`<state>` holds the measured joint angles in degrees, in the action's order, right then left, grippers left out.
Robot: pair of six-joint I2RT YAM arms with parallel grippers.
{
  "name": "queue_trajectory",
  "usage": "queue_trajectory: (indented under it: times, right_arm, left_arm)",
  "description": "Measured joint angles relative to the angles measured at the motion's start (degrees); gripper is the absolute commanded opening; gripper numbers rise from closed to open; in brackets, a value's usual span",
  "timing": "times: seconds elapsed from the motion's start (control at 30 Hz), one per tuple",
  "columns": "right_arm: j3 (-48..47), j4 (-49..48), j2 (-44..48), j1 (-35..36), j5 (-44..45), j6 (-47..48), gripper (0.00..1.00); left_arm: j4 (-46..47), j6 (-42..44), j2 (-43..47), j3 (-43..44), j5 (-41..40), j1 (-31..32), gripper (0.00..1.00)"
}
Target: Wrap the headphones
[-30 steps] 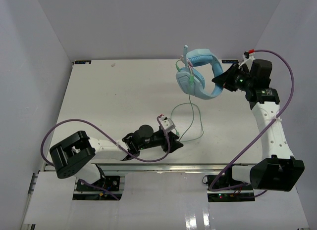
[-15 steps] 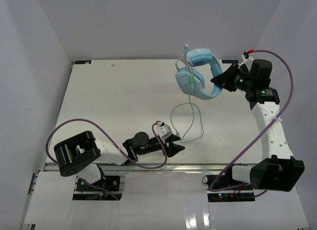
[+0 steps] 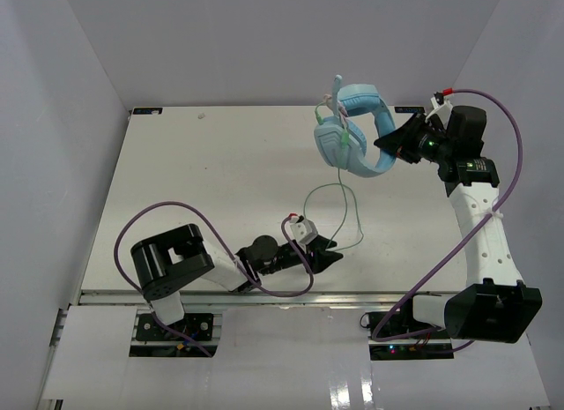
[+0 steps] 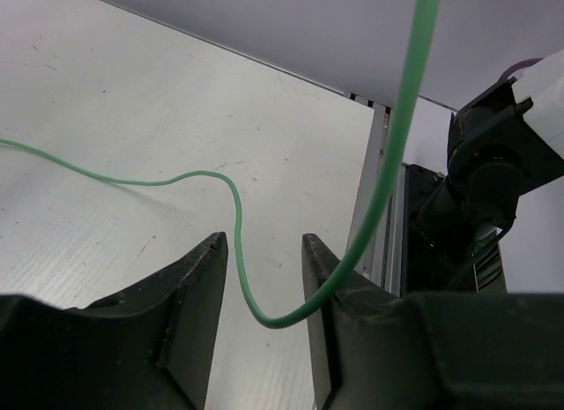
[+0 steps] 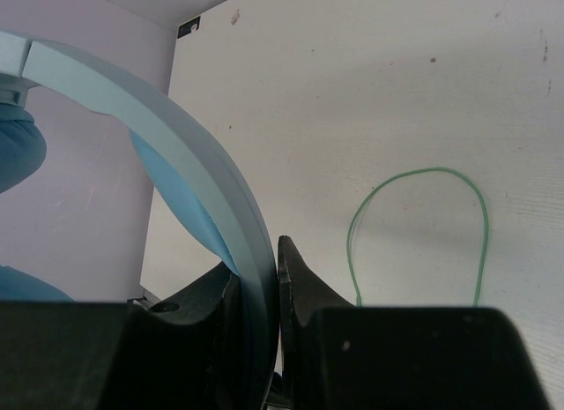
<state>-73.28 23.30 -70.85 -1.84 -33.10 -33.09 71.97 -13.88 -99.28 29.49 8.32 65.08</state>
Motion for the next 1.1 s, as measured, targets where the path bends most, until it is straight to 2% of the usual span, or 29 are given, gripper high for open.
queue_trajectory:
  times: [0.1,0.2,0.37,0.6,0.77,1.0,1.1]
  right_arm:
    - [0.0,-0.3,0.0,-0.1,-0.6,-0.6,0.08]
    - [0.0,-0.7,0.0,-0.3,-1.3,-1.2,0.08]
    - [0.0,-0.9,0.1,-0.9,-2.2,-1.9,0.08]
    - [0.0,-1.2,0.1,-1.6,-4.5,-1.9,0.08]
    - [0.9,-4.5,0.5,-1.9,-12.4,2.9,0.08]
    - [3.4,-9.4,2.2,-1.9,-29.6,10.5,0.08]
    - [3.8,-10.5,3.3,-1.9,-34.9,13.3,0.08]
  left_arm:
    - [2.0,-0.7,-2.4,0.7,-0.6,0.0,0.31]
    - [2.7,-1.4,-5.2,2.1,-1.0,0.0,0.23]
    - [3.2,-2.2,-8.7,5.0,-1.1,0.0,0.0]
    - [3.6,-2.0,-8.8,4.3,-1.3,0.0,0.0]
    - [2.0,-0.4,-4.3,1.5,0.4,-1.5,0.0]
    - [-11.8,4.0,8.7,1.5,6.1,-8.2,0.0]
    - [-20.5,6.9,12.5,3.0,8.9,-10.8,0.0]
